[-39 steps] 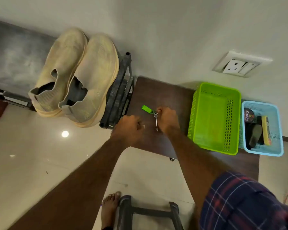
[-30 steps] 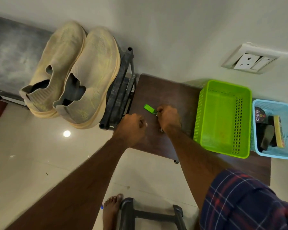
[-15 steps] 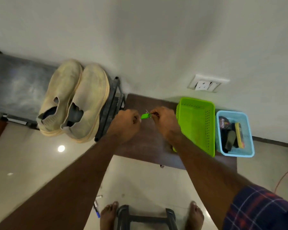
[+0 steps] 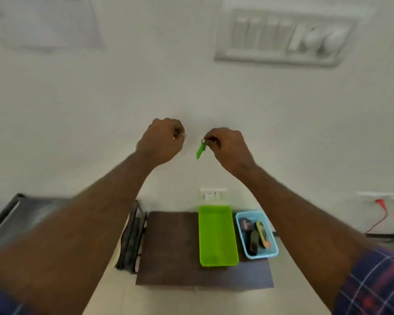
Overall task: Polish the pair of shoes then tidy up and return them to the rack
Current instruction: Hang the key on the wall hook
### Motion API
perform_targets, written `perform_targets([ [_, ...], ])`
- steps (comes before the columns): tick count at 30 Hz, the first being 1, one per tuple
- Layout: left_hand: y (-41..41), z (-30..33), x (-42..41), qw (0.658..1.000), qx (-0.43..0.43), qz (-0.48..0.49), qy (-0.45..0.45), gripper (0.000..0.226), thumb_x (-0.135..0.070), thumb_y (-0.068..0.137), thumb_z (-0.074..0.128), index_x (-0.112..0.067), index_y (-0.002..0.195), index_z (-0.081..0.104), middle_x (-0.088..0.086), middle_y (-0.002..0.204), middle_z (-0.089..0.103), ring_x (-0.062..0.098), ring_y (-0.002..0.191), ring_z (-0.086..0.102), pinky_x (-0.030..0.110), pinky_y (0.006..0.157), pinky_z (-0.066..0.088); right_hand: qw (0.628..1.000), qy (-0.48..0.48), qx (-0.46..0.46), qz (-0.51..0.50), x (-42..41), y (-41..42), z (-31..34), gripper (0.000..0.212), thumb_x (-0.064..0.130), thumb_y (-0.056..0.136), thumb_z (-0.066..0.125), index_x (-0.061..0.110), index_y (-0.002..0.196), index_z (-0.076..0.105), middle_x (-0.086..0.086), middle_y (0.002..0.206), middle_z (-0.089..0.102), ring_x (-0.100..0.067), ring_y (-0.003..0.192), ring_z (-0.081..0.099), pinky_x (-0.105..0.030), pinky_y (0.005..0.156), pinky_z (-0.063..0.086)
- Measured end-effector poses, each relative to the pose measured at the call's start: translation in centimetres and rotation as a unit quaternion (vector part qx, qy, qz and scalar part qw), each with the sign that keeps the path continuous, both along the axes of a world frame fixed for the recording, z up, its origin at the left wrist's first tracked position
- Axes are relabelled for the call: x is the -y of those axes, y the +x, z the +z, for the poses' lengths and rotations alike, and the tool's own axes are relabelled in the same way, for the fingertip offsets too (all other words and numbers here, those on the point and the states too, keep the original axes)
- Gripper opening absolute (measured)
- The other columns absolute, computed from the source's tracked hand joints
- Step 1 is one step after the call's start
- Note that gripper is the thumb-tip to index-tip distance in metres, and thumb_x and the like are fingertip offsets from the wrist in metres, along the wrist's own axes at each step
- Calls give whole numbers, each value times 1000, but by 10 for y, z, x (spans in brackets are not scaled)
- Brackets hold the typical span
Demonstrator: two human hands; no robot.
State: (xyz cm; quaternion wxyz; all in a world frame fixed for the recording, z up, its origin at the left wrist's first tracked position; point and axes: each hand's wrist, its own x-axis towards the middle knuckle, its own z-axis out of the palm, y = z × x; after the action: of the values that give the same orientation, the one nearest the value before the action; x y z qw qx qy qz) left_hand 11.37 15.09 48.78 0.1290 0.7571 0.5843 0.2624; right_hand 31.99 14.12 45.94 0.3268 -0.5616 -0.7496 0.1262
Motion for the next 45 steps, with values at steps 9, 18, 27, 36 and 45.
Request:
perform_targets([
  [9,98,237,-3,983,-3,-77,168,18,-30,90,56,-26,88,73,-10,81,70,15,78,64,38,71,57,983,171,4,-70,22,102,256,8,21,95,64,16,96,70,6,85,69,-11,74,60,-29,71,50],
  [18,168,371,5,966,7,-115,232,15,-33,90,59,-27,88,72,-11,83,71,12,75,66,40,75,59,957,261,-13,-125,35,175,395,10,14,94,64,12,95,74,1,87,74,-15,80,68,-35,75,57],
  [27,218,344,-17,970,-30,-148,189,18,-30,92,60,-19,94,73,-3,90,72,15,80,67,41,80,59,967,178,47,-178,-5,226,374,22,7,98,51,12,101,72,-5,92,71,-20,79,64,-30,69,52],
  [36,235,328,-36,970,-33,-155,182,19,-27,92,61,-14,96,74,1,91,73,18,81,68,41,80,59,972,164,62,-154,-27,245,357,16,8,95,57,12,90,72,-3,85,70,-20,75,62,-27,65,46],
  [45,234,313,-36,973,-34,-155,168,17,-26,91,62,-15,95,74,-1,90,72,17,80,67,42,79,59,970,154,33,-184,-31,241,341,11,13,95,57,13,88,66,-1,82,66,-17,72,60,-30,63,50],
])
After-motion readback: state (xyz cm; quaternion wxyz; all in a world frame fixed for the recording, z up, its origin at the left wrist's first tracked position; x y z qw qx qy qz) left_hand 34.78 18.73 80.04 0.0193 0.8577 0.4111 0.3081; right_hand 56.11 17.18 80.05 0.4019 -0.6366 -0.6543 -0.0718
